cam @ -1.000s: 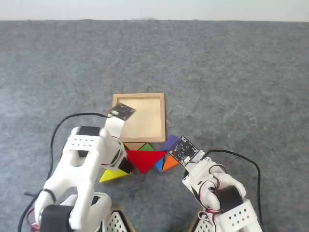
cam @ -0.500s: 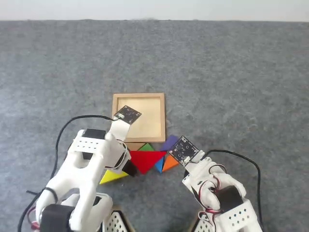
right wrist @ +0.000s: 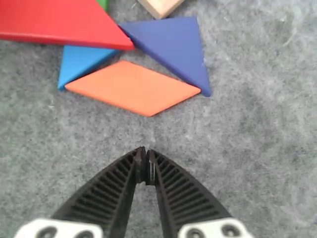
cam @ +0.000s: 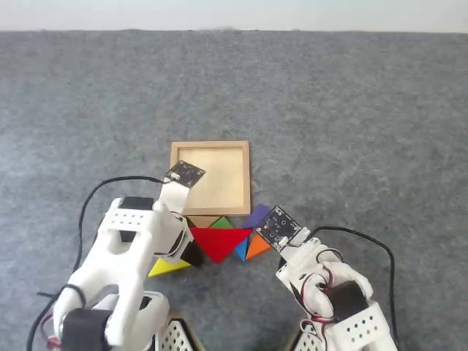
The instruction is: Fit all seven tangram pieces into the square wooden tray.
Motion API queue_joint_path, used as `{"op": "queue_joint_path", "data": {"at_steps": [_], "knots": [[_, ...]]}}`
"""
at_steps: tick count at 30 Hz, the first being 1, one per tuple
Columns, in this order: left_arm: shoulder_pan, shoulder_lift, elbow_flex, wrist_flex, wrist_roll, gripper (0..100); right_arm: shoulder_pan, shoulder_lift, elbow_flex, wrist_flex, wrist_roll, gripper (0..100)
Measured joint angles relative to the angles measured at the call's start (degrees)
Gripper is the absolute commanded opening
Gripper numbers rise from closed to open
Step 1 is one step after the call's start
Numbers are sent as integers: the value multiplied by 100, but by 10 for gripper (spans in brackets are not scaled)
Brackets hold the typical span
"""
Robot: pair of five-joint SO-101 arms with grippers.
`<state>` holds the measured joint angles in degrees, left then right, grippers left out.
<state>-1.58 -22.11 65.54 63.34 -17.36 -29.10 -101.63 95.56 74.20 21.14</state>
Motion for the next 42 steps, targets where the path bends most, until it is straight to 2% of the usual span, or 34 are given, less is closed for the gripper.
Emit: {"op": "queue_joint_path", "data": {"at_steps": [10, 18, 29, 39, 42], "knots": [[79, 1125, -791, 185, 149, 309, 0, 0, 0, 0, 0, 8], [79, 1160, -809, 185, 149, 284, 0, 0, 0, 0, 0, 8], [79, 1160, -818, 185, 123, 184, 0, 0, 0, 0, 0, 8], [149, 1160, -870, 105, 141, 190, 0, 0, 0, 0, 0, 8], [149, 1160, -870, 105, 141, 235, 0, 0, 0, 0, 0, 8]]}}
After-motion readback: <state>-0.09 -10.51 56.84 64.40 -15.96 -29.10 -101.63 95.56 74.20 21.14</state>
